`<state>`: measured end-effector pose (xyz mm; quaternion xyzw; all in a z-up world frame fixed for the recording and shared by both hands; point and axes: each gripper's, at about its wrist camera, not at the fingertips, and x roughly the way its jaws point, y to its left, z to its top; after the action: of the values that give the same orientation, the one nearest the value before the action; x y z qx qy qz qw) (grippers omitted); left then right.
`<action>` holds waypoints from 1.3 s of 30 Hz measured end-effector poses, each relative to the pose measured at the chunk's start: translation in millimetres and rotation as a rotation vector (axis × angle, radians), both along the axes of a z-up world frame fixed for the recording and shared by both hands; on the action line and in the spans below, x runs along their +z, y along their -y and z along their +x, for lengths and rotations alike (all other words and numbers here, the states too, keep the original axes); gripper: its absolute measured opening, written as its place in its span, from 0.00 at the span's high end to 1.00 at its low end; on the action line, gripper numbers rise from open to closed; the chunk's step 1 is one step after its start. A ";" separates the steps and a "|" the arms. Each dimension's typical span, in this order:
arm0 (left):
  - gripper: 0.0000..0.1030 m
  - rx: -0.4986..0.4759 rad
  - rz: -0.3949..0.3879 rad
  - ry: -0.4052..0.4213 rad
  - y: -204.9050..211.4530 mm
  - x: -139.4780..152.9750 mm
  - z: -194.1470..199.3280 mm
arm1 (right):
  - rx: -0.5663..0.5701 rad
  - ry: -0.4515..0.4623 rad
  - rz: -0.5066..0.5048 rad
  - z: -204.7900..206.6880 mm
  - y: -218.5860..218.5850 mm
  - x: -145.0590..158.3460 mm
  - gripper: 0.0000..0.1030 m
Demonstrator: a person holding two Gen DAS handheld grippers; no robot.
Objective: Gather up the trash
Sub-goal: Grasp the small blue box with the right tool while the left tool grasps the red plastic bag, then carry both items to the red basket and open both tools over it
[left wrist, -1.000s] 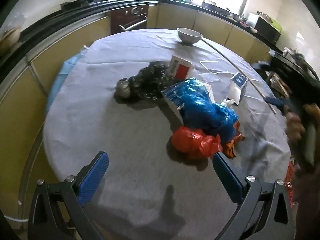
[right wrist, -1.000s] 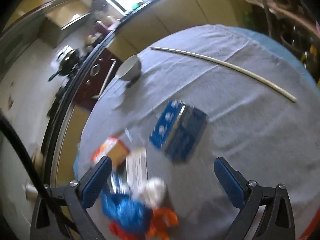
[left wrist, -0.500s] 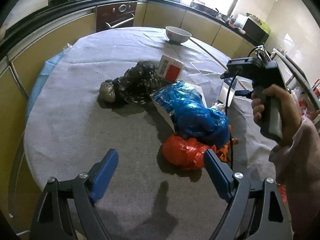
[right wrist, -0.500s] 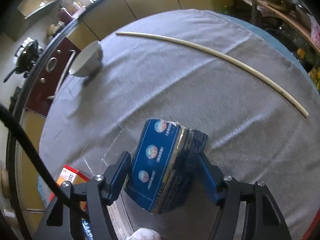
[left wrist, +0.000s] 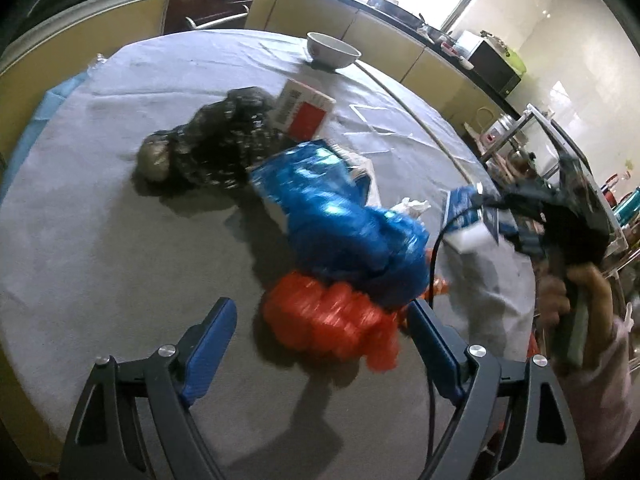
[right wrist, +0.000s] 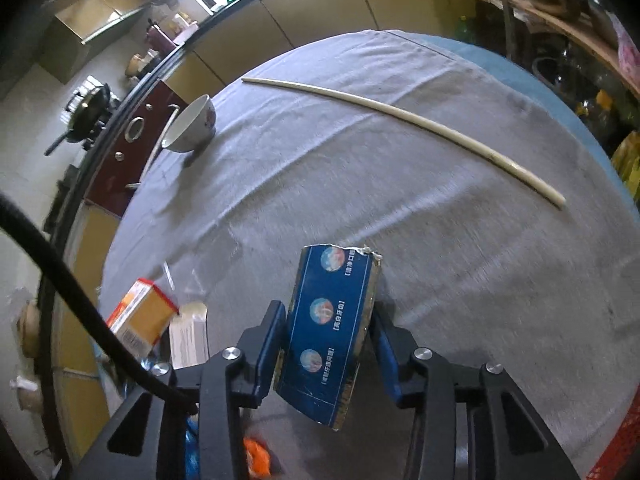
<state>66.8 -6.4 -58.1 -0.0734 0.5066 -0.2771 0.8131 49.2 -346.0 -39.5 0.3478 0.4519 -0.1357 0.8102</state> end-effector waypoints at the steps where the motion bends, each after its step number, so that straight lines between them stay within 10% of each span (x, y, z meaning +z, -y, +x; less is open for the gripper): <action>1: 0.18 -0.002 -0.003 -0.003 3.9 -1.7 1.7 | -0.001 0.008 0.008 -6.6 1.2 0.2 0.56; 4: 0.53 -0.016 0.013 -0.025 14.8 -11.5 4.4 | -0.001 0.063 0.064 -32.3 4.3 -0.3 0.56; 12: 0.59 -0.028 0.024 0.020 20.2 -6.7 -17.1 | -0.014 0.196 0.136 -95.6 14.2 10.0 0.56; 21: 0.60 -0.062 0.011 0.149 25.6 40.4 -53.0 | 0.094 0.358 -0.023 -169.1 -0.5 48.1 0.56; 39: 0.59 -0.597 0.045 0.291 219.9 81.0 -162.2 | -0.095 0.364 -0.123 -380.9 69.2 57.9 0.56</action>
<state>-95.5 -226.4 22.9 0.1367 0.3903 -0.4993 0.7614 -331.7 -415.2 18.4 0.3374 0.2722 -0.1358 0.8908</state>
